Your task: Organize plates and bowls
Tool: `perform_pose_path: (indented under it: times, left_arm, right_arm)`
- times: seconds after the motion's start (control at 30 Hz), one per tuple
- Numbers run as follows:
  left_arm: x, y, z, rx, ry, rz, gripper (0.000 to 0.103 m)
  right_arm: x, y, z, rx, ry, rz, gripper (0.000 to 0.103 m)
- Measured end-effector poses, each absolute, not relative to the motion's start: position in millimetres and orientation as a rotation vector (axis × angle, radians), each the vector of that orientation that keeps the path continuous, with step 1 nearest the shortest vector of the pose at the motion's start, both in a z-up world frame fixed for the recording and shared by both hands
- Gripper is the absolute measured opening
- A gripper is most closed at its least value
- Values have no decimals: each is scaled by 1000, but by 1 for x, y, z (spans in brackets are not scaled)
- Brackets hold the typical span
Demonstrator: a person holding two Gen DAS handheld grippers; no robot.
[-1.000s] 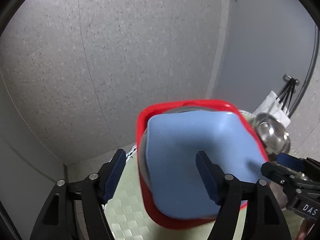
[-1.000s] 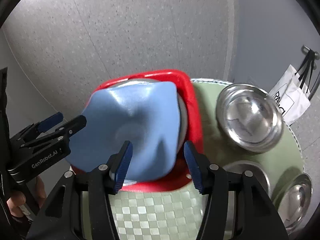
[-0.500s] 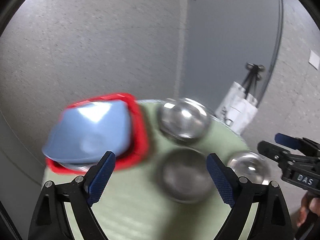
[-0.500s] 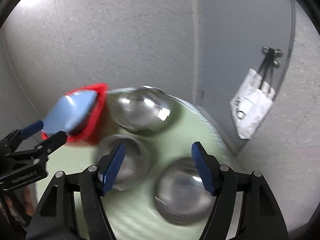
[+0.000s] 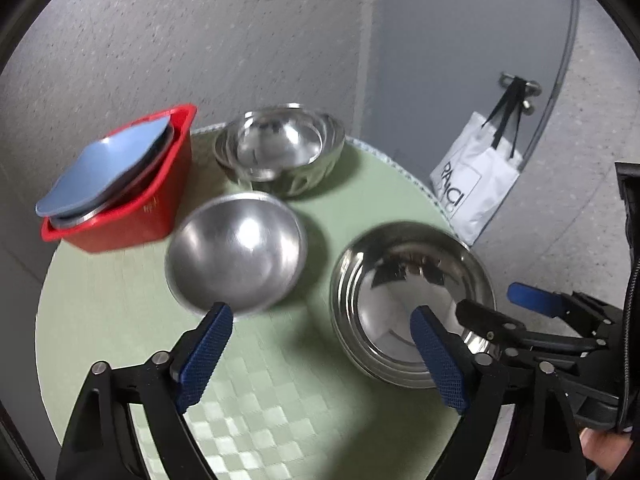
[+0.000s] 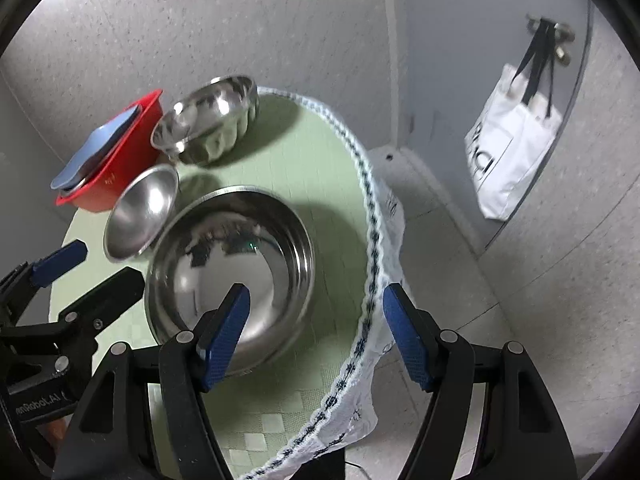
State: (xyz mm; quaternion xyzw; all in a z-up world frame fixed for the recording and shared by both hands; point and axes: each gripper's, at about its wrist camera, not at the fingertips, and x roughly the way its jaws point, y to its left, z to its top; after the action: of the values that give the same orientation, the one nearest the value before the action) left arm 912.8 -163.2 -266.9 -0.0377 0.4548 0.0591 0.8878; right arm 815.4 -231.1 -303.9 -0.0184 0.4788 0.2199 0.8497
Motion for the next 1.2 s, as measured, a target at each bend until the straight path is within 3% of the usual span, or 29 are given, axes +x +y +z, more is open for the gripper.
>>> perform_pose_path:
  times: [0.13, 0.23, 0.3, 0.37, 0.43, 0.7, 0.97, 1.2]
  left_arm:
    - [917, -173, -279, -84, 996, 132, 58]
    - [926, -172, -286, -105, 1034, 127, 48]
    - [933, -173, -289, -97, 1046, 133, 38]
    - [940, -174, -290, -100, 1055, 116, 28]
    - [945, -176, -293, -96, 1064, 93, 11]
    - [954, -166, -272, -105, 991, 80, 11]
    - [999, -109, -245, -156, 926, 119, 11]
    - [1053, -56, -242, -218, 917, 152, 12]
  right_arm:
    - [823, -235, -318, 0, 1061, 521, 59]
    - [827, -237, -324, 27, 1079, 559, 45]
    - [830, -237, -328, 42, 1096, 586, 25]
    - [832, -238, -332, 59, 1110, 606, 15]
    - [834, -239, -332, 84, 1114, 626, 13]
    - [850, -237, -302, 106, 1062, 655, 11]
    - [903, -189, -256, 95, 973, 690, 9]
    - [947, -137, -252, 57, 971, 678, 9]
